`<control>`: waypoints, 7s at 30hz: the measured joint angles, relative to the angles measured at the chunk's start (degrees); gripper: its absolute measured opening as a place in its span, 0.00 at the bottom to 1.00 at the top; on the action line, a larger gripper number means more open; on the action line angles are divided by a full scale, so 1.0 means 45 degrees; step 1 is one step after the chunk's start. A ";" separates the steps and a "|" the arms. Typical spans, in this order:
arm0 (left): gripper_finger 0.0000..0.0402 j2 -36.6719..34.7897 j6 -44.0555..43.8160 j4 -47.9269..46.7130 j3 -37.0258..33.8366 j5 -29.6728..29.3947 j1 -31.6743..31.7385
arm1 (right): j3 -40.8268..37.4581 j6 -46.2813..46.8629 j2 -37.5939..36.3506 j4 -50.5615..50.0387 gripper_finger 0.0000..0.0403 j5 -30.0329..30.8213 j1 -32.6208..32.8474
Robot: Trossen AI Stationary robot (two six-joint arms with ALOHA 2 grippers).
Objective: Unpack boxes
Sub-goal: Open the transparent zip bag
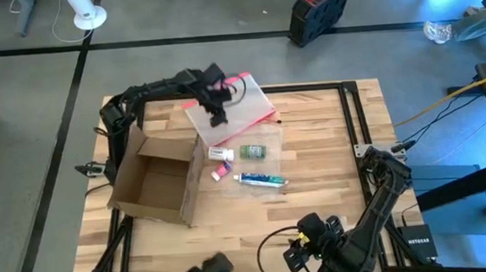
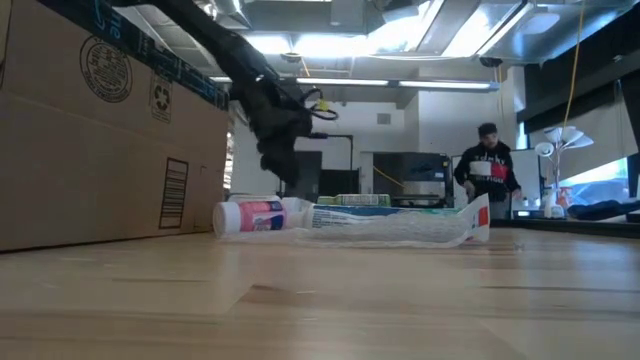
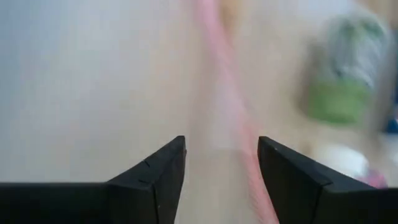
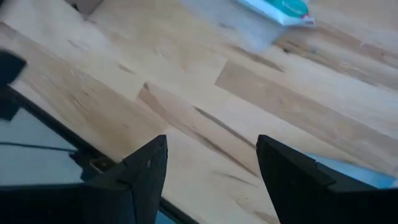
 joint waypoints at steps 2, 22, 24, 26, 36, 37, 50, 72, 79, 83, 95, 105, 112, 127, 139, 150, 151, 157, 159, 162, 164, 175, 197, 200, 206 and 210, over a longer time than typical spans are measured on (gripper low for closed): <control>0.48 -0.0005 -0.0704 0.0603 0.0313 -0.0139 0.0530 | 0.0000 -0.0120 0.0000 -0.0010 0.59 0.0228 -0.0197; 0.47 0.0607 -0.3018 0.2454 0.0377 -0.1036 0.4013 | -0.0005 -0.4778 0.0000 -0.0010 0.59 0.0793 -0.4093; 0.47 0.0607 -0.3088 0.2687 0.0177 -0.1045 0.4025 | -0.0005 -0.5416 0.0000 -0.0010 0.59 0.0689 -0.4554; 0.47 0.0607 -0.3231 0.2687 0.0025 -0.0851 0.4032 | -0.0005 -0.6171 0.0000 -0.0010 0.59 0.0566 -0.5052; 0.47 0.0607 -0.3547 0.2504 -0.0954 -0.0365 0.3607 | -0.0005 -1.1877 0.0000 0.1505 0.59 0.1463 -0.7828; 0.47 0.0607 -0.3509 0.2487 -0.1018 -0.0365 0.3552 | -0.0005 -1.2730 0.0000 0.1879 0.59 0.1406 -0.8138; 0.47 0.0607 -0.3874 0.2293 -0.1617 -0.0365 0.3381 | -0.0005 -1.8516 0.0000 0.3837 0.59 -0.1769 -1.2547; 0.47 0.0597 -0.3494 0.0222 -0.1670 -0.0089 0.1999 | -0.0326 -2.3280 0.0343 0.3339 0.59 -0.9303 -1.9868; 0.47 0.0578 -0.3666 -0.0302 -0.1670 0.0594 0.1433 | -0.2387 -2.4500 0.0350 0.3452 0.59 -1.0648 -2.0941; 0.47 0.0563 -0.3633 -0.0729 -0.1670 0.0533 0.1129 | -0.3839 -2.5004 0.0350 0.4081 0.59 -1.0992 -2.1191; 0.47 0.0563 -0.3590 -0.1447 -0.1670 -0.1322 0.0389 | -0.6091 -2.4798 0.0350 0.7388 0.59 -1.1874 -2.1331; 0.47 0.0591 -0.3585 -0.1522 -0.1821 -0.1370 0.0248 | -0.6897 -2.4655 0.0350 0.8990 0.59 -1.2083 -2.1797; 0.47 0.0592 -0.3531 -0.1578 -0.1821 -0.1375 0.0154 | -0.7631 -2.3952 0.0350 1.0083 0.59 -1.2871 -2.2105; 0.47 0.0592 -0.3571 -0.1247 -0.1821 -0.1370 -0.0092 | -0.8155 -2.2972 0.0350 1.1469 0.39 -1.4590 -2.1376; 0.47 0.0592 -0.3113 -0.1278 -0.1821 -0.1392 -0.0092 | -0.8155 -2.2768 0.0294 1.1322 0.03 -1.6424 -2.1400; 0.47 -0.0148 -0.1701 -0.1295 -0.1477 -0.1398 -0.0287 | -0.7130 -2.1516 -0.0593 1.1317 0.00 -1.7928 -2.1507; 0.47 -0.0350 -0.1648 -0.1257 -0.1345 -0.1395 -0.0378 | -0.6954 -2.1306 -0.0597 1.1354 0.00 -1.8094 -2.1507; 0.47 -0.1738 -0.1941 0.0226 -0.1039 -0.2046 -0.1338 | -0.6098 -1.9952 -0.0597 1.1590 0.00 -1.8621 -2.1488; 0.47 -0.2164 -0.2064 0.0920 -0.1034 -0.3310 -0.1891 | -0.5898 -1.9483 -0.0597 1.1769 0.00 -1.8682 -2.1488; 0.47 -0.2483 -0.2158 0.2164 -0.1024 -0.5570 -0.2789 | -0.5636 -1.9115 -0.0597 1.1831 0.00 -1.8675 -2.1488; 0.47 -0.2502 -0.2048 0.2963 -0.1024 -0.6507 -0.3289 | -0.5527 -1.9039 -0.0597 1.1900 0.00 -1.8680 -2.1488; 0.47 -0.2157 -0.2051 0.3669 -0.1034 -1.0024 -0.3981 | -0.5469 -1.8851 -0.0597 1.1895 0.00 -1.8887 -2.1483; 0.00 -0.2547 -0.0397 0.2584 -0.1024 -0.6349 -0.2461 | -0.5464 -2.2834 -0.1677 1.2026 0.06 -1.8865 -2.1313; 0.00 -0.2712 -0.0540 0.2572 -0.1024 -0.5692 -0.2166 | -0.5464 -2.3719 -0.2099 1.1940 0.11 -1.8846 -2.1238; 0.00 -0.3164 -0.0729 0.2267 -0.1024 -0.4114 -0.1456 | -0.5459 -2.5122 -0.2813 1.1433 0.25 -1.8831 -2.0768; 0.00 -0.3491 -0.0743 0.1930 -0.0956 -0.2937 -0.0952 | -0.5459 -2.6987 -0.3318 1.0545 0.35 -1.8630 -2.0237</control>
